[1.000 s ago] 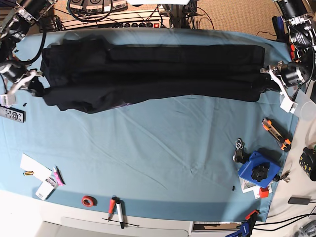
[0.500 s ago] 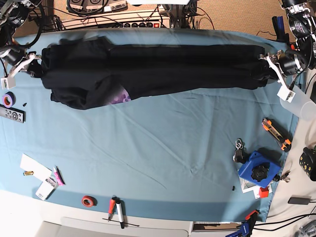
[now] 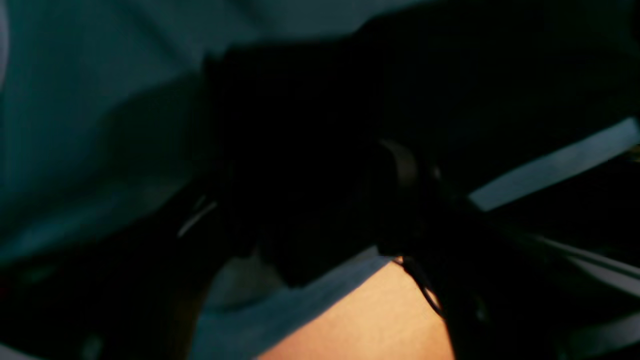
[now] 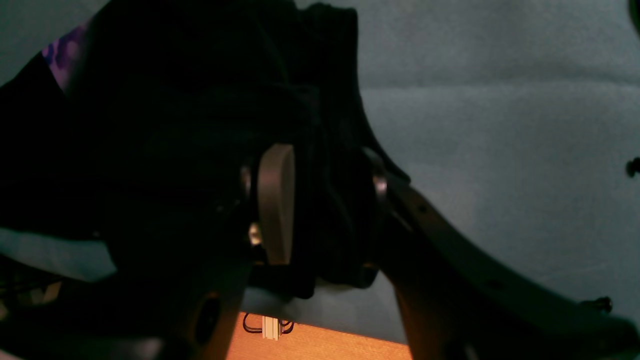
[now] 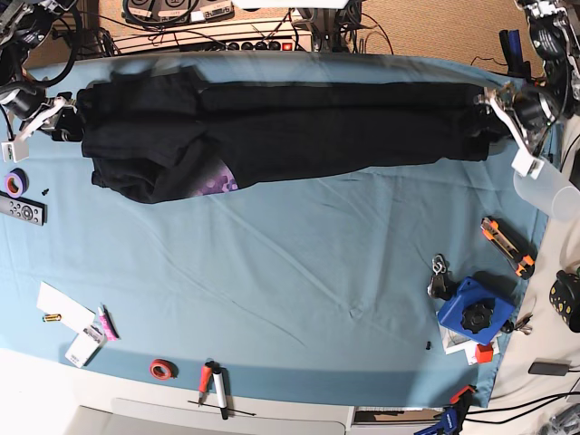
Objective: Layout the t-shirt on the table in an organized manner, then fold the t-shirt properly
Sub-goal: 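Fold the hem over toward the collar edge with both grippers, then release the folded hem and lift both grippers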
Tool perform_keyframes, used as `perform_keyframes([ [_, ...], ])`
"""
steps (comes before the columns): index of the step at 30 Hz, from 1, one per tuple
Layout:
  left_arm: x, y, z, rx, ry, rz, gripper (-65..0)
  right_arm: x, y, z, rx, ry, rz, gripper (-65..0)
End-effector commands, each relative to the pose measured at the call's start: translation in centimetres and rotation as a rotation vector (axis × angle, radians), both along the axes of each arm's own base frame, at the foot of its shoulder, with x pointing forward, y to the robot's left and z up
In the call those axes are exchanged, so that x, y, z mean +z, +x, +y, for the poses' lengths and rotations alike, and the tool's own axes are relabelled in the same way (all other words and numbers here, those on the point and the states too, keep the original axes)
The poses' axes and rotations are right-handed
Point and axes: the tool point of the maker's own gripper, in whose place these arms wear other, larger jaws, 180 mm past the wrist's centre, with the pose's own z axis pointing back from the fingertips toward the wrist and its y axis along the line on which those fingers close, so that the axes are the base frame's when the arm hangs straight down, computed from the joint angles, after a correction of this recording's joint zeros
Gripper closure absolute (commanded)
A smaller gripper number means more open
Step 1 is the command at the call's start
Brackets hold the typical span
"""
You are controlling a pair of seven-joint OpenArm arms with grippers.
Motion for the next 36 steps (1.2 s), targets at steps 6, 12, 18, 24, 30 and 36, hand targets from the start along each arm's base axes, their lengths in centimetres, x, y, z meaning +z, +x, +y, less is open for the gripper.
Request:
perform_keyframes([
  [6,0.8,0.9,0.7,0.042,0.008,-0.039,-34.8,1.5,0.7,-0.5,0.01,-0.025,-0.045,-20.0],
  [12,-0.9,0.5,-0.7,0.095,-0.037,-0.02,-34.8,1.5,0.7,-0.5,0.01,-0.025,-0.044,-20.0],
  [18,-3.3,-0.2,0.2,0.243,-0.004,0.076,-34.7,1.5,0.7,-0.5,0.01,-0.025,-0.045,-20.0],
  [24,-3.9,-1.5,-0.1,0.221,-0.002,0.15,-28.1,1.5,0.7,-0.5,0.01,-0.025,-0.045,-20.0],
  [30,-3.5,-2.3,-1.5,0.208,-0.097,0.146,-10.7,1.5,0.7,-0.5,0.01,-0.025,-0.045,-20.0],
  [36,-3.3,-2.0,-1.6,0.191,-0.095,0.12,0.0,1.5,0.7,-0.5,0.01,-0.025,-0.045,-20.0],
])
